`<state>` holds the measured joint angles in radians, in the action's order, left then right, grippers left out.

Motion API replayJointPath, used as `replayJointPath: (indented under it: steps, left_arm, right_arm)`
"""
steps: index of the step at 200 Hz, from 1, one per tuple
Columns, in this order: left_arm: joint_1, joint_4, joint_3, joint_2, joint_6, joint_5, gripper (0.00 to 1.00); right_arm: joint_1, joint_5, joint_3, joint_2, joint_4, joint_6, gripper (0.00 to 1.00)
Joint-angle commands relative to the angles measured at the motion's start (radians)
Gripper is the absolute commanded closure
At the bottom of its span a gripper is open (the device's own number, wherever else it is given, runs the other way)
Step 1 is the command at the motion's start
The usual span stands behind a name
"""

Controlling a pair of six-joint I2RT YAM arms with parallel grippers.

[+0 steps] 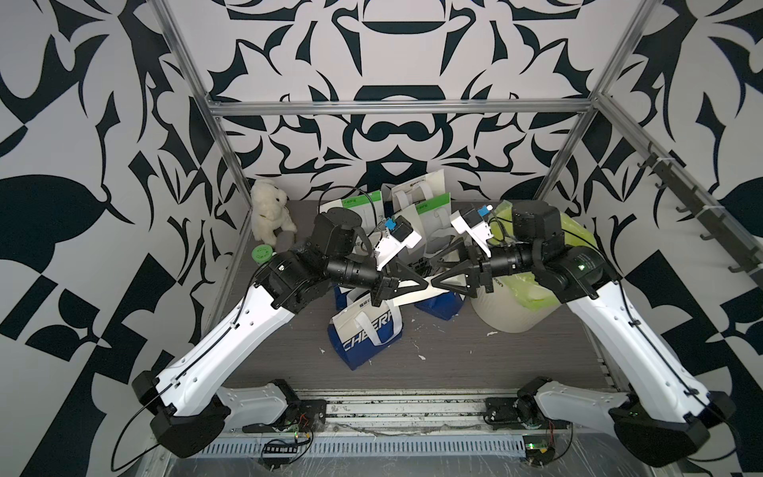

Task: Shred takeout receipts and throw away
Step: Shred the takeout receipt.

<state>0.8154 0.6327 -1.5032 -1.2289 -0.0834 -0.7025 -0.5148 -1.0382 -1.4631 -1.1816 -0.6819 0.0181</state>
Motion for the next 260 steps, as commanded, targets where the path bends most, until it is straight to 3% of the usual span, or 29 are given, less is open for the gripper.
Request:
replayJointPath:
  steps: [1,30,88,147,239,260]
  left_arm:
    - [-0.002,-0.022,0.008,-0.002,-0.003,-0.019,1.00]
    - [-0.001,-0.017,0.009,-0.001,-0.003,-0.011,1.00]
    - [-0.002,-0.013,0.027,0.017,0.004,0.004,1.00]
    - [-0.002,-0.011,0.034,0.029,0.005,0.011,1.00]
    - [-0.002,-0.010,0.044,0.038,0.008,0.020,1.00]
    - [-0.001,-0.012,0.044,0.040,0.008,0.024,1.00]
  right_arm:
    - [-0.036,0.027,-0.034,-0.009,-0.008,-0.035,0.33]
    - [-0.061,0.032,-0.039,-0.018,-0.016,-0.037,0.47]
    - [-0.062,0.068,-0.016,0.026,0.013,-0.030,0.55]
    - [-0.061,0.081,-0.022,0.024,0.002,-0.033,0.68]
    - [-0.062,0.097,-0.022,0.035,-0.008,-0.034,0.74]
    - [-0.062,0.094,-0.021,0.030,-0.015,-0.029,0.81]
